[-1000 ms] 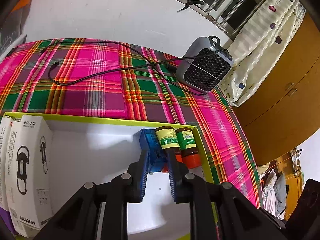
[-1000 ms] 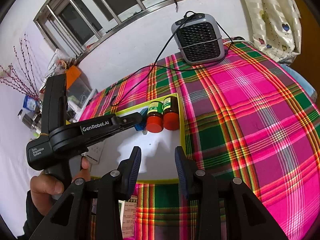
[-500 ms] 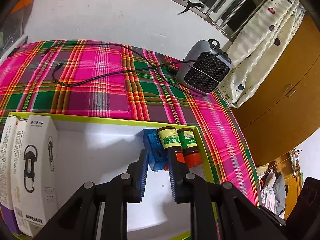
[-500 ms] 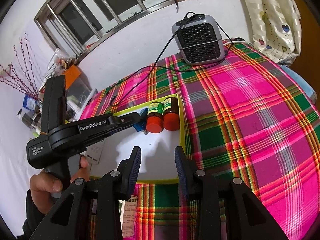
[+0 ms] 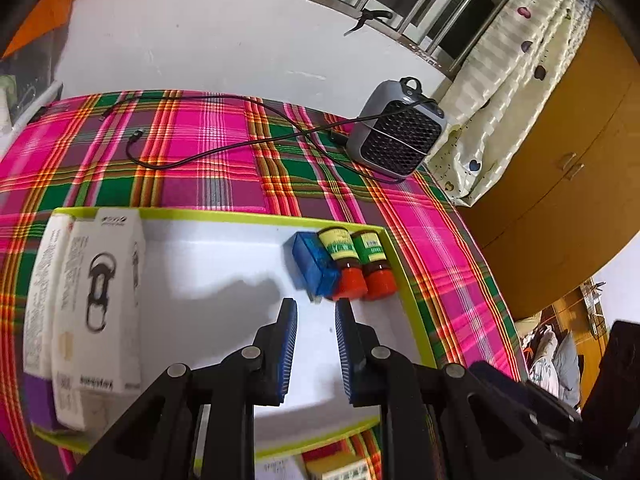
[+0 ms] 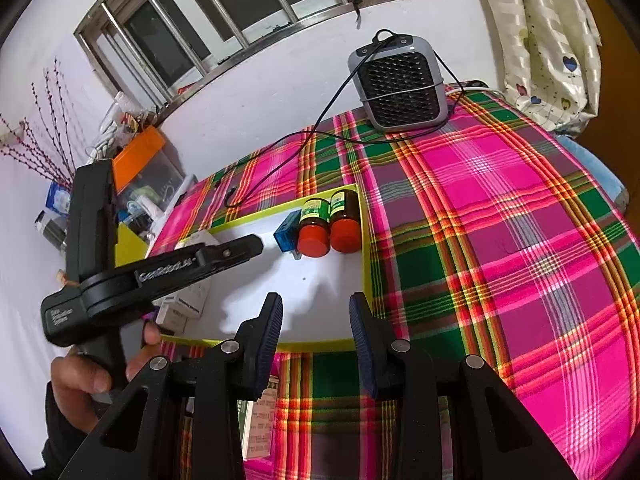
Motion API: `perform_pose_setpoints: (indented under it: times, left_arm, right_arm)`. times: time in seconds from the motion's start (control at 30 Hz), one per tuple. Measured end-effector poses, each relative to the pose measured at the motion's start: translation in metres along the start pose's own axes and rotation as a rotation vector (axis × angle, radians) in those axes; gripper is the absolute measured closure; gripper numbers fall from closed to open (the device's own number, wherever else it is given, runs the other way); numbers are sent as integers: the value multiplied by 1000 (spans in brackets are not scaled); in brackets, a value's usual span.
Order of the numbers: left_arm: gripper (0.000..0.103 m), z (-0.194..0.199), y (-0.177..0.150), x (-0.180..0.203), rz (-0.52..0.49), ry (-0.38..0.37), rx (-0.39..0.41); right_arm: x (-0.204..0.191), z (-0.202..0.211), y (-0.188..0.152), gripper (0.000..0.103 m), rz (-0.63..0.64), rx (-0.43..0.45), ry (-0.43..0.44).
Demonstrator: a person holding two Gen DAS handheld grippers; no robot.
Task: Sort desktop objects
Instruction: 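Lower the blue device beside the brown bottles and open the left gripper, then withdraw the left gripper from the tray toward the lotion tubes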
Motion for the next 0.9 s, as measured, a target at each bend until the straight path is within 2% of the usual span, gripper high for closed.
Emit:
perform_pose_setpoints:
  times: [0.37, 0.6, 0.9]
  left_arm:
    - [84, 39, -30, 9, -61, 13, 45]
    - [84, 68, -58, 10, -107, 49, 85]
    - [84, 91, -77, -11, -75, 97, 120]
  right_arm:
    - [-10, 6, -11, 67, 43, -3, -5]
    - [-26, 16, -26, 67, 111, -9, -10]
    - [-38, 13, -44, 67, 153, -42, 3]
Point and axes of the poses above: each gripper's, at about its wrist camera, not at the fingertips, and z roughly against the way its jaws point, x to its right, y to its top, the point moved 8 cm from there along -z, roughly the way its jaws point, and after that the axes turned 1 degree about -y, right-handed, at the moved point
